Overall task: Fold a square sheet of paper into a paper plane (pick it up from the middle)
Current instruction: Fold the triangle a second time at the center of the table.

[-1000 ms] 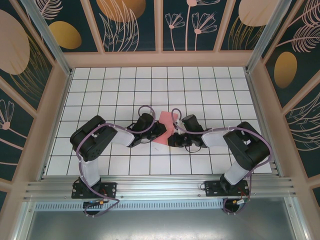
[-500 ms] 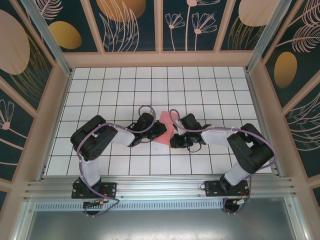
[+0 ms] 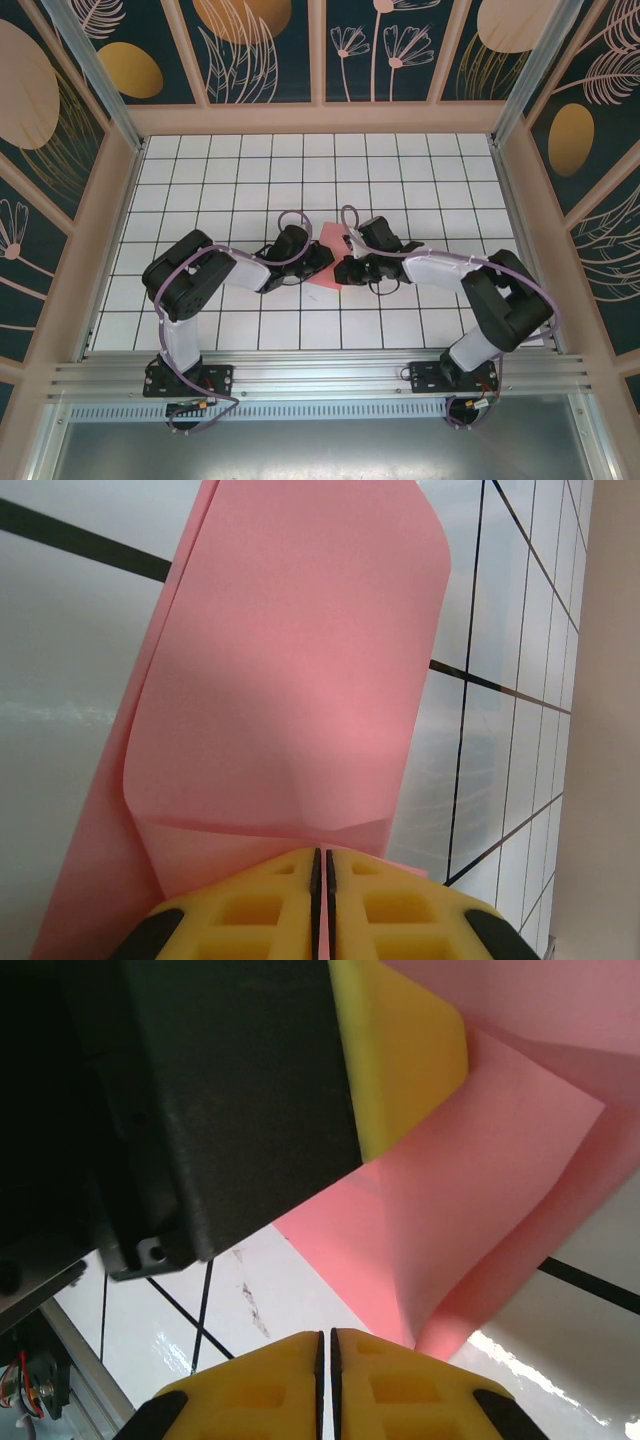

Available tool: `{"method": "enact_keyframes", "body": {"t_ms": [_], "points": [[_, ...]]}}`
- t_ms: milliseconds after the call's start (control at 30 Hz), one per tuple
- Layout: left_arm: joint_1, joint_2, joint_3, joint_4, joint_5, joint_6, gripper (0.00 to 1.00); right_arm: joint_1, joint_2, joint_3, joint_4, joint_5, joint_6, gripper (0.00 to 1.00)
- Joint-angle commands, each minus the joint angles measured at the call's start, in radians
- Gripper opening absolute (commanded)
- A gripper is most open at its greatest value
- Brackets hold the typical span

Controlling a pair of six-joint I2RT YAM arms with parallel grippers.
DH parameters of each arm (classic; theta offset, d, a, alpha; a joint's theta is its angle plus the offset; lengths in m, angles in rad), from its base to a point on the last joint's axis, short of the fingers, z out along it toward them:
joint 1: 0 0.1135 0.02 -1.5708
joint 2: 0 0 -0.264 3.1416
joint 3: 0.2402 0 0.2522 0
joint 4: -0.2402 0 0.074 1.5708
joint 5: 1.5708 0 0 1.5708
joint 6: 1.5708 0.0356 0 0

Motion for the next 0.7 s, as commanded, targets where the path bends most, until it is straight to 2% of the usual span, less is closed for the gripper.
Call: {"method": "enact_keyframes", "body": {"t_ms": [0, 367, 667], "points": [[0.003, 0.029, 0.005, -0.056, 0.005, 0.021, 0.15, 0.011, 0.054, 0.034, 0.023, -0.032, 0.02, 0.13], [0.004, 0.016, 0.007, -0.076, 0.0, 0.04, 0.15, -0.024, 0.119, 0.0, -0.05, 0.033, -0.027, 0.13], [0.003, -0.067, 0.067, -0.163, -0.006, 0.097, 0.24, -0.034, 0.143, -0.057, -0.019, -0.001, -0.012, 0.09]]}}
